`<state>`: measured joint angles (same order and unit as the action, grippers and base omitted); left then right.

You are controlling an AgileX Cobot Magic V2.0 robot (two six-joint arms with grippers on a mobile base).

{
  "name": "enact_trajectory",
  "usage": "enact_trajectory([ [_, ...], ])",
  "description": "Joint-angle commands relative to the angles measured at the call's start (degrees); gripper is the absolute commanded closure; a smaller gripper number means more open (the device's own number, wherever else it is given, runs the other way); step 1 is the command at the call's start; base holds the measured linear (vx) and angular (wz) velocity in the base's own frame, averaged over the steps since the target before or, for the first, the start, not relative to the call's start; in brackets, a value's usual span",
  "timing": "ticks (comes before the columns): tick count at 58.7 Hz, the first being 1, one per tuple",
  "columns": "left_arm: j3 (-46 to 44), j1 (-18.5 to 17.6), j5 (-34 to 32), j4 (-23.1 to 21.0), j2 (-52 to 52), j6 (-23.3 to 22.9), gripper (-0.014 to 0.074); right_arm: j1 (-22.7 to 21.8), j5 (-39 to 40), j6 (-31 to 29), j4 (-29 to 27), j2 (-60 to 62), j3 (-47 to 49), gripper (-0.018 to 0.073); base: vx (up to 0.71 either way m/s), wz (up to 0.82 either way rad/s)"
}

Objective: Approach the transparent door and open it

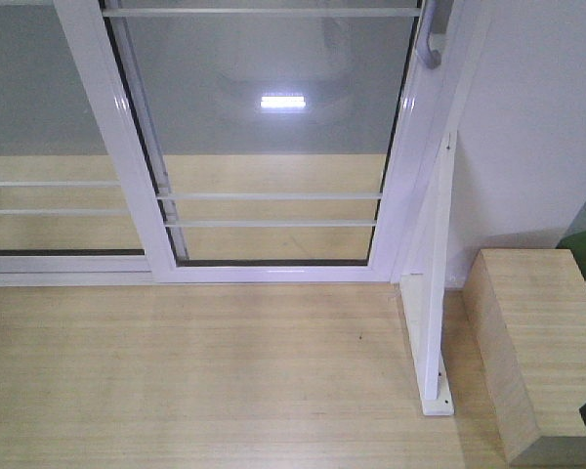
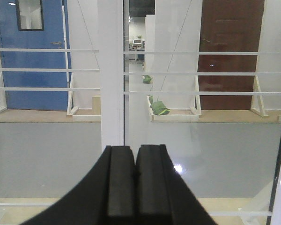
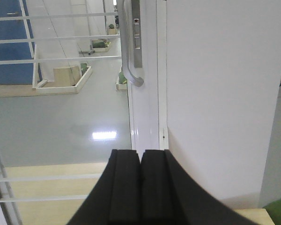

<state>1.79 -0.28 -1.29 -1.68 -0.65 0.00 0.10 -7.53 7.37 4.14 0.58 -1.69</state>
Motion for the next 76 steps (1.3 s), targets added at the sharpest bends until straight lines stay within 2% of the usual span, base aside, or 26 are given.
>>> enact_trajectory([
  [1,0.9,-0.3,-5.0,-0.2,-0.8,-0.5,0.0602,-0.3,4.8,-0.3,0.2,0.9,-0.3,0.0568,0.33,0.01],
  [33,0.9,-0.3,-5.0,-0.2,-0.8,-0.5,0.0602,-0.3,4.8,-0.3,0.2,0.9,-0.3,0.0568,0.25,0.04],
  [76,0.9,-0.3,-5.0,-0.2,-0.8,-0.5,0.0602,-0.3,4.8,-0.3,0.2,0.9,-0.3,0.0568,0.12,0.01],
])
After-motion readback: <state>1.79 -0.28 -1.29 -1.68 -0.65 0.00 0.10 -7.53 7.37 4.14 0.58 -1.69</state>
